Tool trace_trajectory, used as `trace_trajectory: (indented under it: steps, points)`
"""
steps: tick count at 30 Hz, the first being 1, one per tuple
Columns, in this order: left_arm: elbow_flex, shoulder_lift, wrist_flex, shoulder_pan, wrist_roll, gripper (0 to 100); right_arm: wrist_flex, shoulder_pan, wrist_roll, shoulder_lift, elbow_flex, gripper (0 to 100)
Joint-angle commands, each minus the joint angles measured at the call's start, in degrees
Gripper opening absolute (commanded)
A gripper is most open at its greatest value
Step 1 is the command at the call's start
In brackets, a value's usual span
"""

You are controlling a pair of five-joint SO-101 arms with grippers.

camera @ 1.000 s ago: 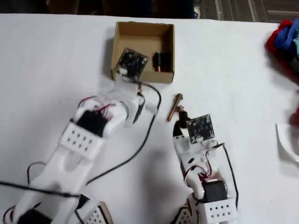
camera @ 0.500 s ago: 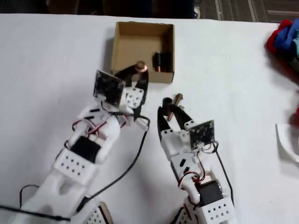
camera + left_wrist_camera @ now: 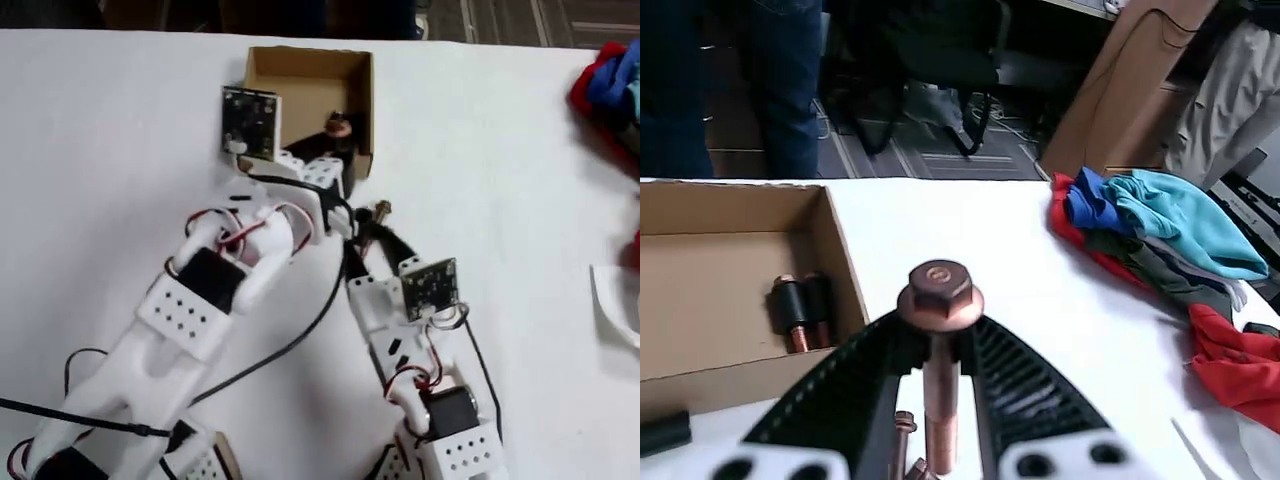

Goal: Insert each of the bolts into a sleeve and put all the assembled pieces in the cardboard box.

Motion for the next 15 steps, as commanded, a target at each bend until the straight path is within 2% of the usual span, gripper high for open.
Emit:
trace_trajectory:
  steps: [1, 15]
  points:
    - [-3.6, -0.1, 0.2, 1.1, 0.6, 3, -0.3, 2.9, 0.4, -0.3, 0.5, 1.9]
    - [-3.6, -0.1, 0.3, 3.3, 0.5, 3, -0.4, 2.9, 0.6, -0.3, 0.5, 1.9]
